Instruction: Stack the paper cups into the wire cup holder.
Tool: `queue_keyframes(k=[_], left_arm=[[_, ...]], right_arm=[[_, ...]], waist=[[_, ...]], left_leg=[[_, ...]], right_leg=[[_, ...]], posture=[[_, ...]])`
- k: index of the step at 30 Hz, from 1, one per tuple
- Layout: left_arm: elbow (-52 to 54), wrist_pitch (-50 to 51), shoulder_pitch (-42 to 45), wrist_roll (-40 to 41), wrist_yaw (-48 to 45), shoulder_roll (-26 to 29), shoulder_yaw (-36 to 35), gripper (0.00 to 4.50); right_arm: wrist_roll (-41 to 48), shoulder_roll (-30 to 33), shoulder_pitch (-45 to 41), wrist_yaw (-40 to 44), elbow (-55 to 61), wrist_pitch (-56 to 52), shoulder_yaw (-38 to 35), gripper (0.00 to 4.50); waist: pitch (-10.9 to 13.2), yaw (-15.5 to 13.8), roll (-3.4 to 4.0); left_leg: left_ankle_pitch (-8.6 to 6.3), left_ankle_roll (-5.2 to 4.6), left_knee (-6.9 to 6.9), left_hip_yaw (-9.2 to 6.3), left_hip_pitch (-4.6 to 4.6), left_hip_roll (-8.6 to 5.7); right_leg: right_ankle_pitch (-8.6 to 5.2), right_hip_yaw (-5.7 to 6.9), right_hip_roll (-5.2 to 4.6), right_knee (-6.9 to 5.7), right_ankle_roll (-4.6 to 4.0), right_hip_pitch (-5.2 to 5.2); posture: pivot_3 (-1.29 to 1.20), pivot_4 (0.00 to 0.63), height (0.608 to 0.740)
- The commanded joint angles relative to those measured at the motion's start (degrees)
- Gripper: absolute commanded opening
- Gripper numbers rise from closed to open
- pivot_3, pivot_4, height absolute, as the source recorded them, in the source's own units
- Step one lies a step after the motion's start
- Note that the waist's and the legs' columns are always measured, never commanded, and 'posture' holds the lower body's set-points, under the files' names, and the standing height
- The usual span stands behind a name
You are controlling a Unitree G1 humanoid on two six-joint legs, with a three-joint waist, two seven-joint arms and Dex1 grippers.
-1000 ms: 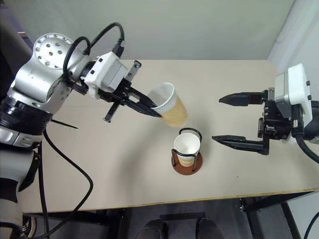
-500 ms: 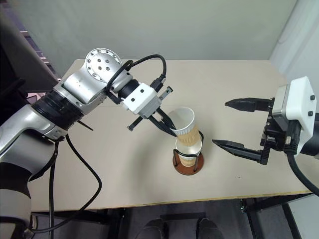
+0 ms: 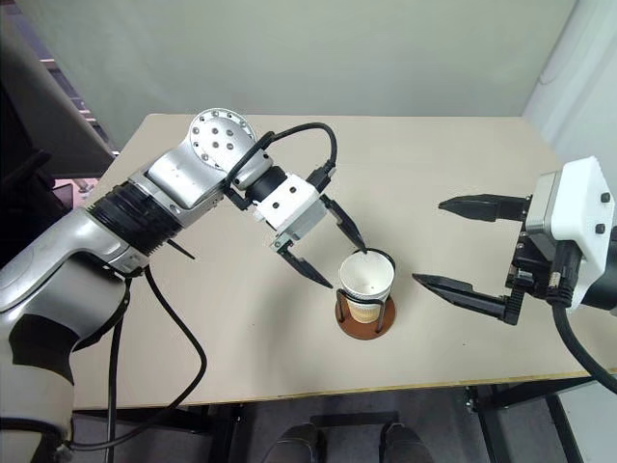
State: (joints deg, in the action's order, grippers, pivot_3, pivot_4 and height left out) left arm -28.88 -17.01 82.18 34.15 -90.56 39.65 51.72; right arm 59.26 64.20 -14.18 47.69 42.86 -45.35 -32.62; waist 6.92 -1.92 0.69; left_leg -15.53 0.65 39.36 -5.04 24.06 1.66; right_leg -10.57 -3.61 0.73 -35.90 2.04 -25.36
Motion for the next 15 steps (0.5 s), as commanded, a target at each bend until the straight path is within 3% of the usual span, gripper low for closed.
queue_keyframes(k=[1,5,7,9,15], left_arm=[[-2.20,4.59,-2.29,-1.74,-1.93,2.21,-9.66,4.23],[-0.61,13.46,-12.04,-0.61,-1.94,11.06,-17.24,4.23],[1.05,20.13,-22.38,3.96,-1.94,19.11,-23.78,4.23],[2.92,23.94,-31.25,5.17,-0.61,23.35,-29.72,4.23],[12.58,27.65,-47.85,2.70,7.87,24.03,-41.33,4.23]], right_arm=[[-2.09,0.30,0.26,3.13,-2.79,2.74,2.26,4.50],[-15.91,2.98,5.86,9.01,-8.75,10.01,10.31,4.50],[-18.36,2.19,5.93,11.79,-15.51,12.94,11.96,4.50],[-18.99,0.81,5.76,14.66,-21.65,14.97,12.08,4.50],[-17.40,-4.59,3.25,20.17,-32.34,16.15,13.45,4.50]], waist=[[-0.01,0.03,0.02],[-0.10,1.35,0.17],[-0.10,1.80,0.26],[-0.10,2.04,0.28],[-0.10,-0.13,0.19]], left_leg=[[0.00,0.00,0.04,0.00,0.00,0.00],[0.00,0.02,0.03,0.35,-0.20,0.06],[0.05,0.10,-0.04,0.41,-0.28,0.11],[0.12,0.21,-0.12,0.58,-0.32,0.10],[0.05,0.09,-0.09,0.51,-0.29,0.02]], right_leg=[[0.01,-0.01,0.00,0.00,0.01,0.00],[-0.01,-0.09,0.03,-0.03,0.05,0.03],[-0.01,-0.16,0.04,-0.04,0.04,0.01],[-0.01,-0.41,0.04,-0.16,0.04,-0.18],[-0.04,-0.63,0.02,-0.11,-0.03,-0.13]], posture=[[0.00,0.150,0.740],[0.00,0.150,0.740],[0.00,0.150,0.740],[0.00,0.150,0.740],[0.00,0.150,0.740]])
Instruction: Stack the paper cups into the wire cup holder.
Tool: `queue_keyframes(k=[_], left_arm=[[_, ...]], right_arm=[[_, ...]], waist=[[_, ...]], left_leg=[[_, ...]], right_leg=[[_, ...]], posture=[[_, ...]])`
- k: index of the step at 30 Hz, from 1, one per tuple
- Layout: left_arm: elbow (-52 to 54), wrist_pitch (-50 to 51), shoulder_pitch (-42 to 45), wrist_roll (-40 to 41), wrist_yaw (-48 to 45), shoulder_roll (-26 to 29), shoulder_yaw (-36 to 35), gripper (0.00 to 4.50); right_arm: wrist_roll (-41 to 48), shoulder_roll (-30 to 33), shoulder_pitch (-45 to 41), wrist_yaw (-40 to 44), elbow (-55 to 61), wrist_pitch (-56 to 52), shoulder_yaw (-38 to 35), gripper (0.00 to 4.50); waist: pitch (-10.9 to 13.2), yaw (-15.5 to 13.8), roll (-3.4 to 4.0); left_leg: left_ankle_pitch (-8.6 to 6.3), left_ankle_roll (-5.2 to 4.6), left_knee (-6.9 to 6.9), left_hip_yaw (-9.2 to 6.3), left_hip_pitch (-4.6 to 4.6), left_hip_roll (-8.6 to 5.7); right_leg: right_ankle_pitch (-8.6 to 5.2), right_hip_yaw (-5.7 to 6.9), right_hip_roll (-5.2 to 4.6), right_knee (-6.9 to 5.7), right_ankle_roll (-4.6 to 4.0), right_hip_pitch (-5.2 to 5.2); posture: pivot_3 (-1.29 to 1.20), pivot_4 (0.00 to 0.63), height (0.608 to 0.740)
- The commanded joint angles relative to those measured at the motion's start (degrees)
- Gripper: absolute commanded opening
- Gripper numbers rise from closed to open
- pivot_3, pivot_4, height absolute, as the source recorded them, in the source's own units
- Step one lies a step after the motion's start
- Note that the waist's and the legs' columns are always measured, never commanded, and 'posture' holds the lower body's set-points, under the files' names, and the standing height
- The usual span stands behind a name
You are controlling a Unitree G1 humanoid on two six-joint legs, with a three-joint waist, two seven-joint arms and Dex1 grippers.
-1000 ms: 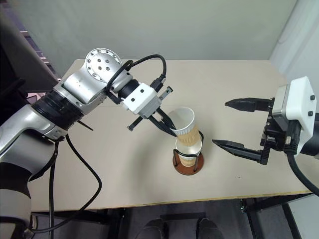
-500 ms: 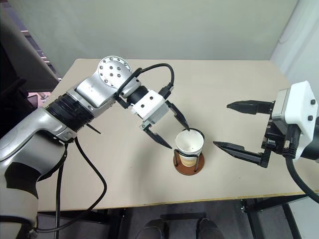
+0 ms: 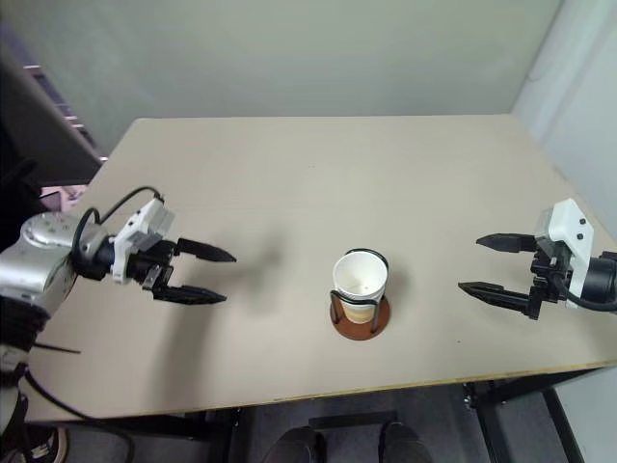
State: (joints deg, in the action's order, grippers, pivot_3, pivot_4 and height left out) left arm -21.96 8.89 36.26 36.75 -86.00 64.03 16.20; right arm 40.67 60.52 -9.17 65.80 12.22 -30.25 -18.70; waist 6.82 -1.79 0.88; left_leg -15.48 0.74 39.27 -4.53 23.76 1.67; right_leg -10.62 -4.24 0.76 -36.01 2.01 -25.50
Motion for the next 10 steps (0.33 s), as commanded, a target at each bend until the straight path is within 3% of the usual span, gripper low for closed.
queue_keyframes(k=[1,10], left_arm=[[7.81,2.70,-3.91,0.19,4.19,-0.25,-7.44,4.23],[15.43,8.92,-10.09,-1.26,6.32,-1.20,-15.70,4.23]], right_arm=[[1.39,-1.44,-2.45,2.47,-1.57,0.69,0.06,4.50],[2.47,-3.05,-7.18,2.86,2.78,-3.31,4.30,4.50]], waist=[[0.00,-0.32,0.00],[0.00,1.25,-0.01]], left_leg=[[-0.05,-0.10,0.02,0.01,-0.02,-0.01],[-0.02,-0.10,-0.21,0.44,-0.75,0.05]], right_leg=[[0.02,-0.05,0.00,0.00,-0.03,0.02],[-0.18,-0.31,0.07,-0.15,-0.93,0.29]], posture=[[0.00,0.150,0.740],[0.00,0.150,0.740]])
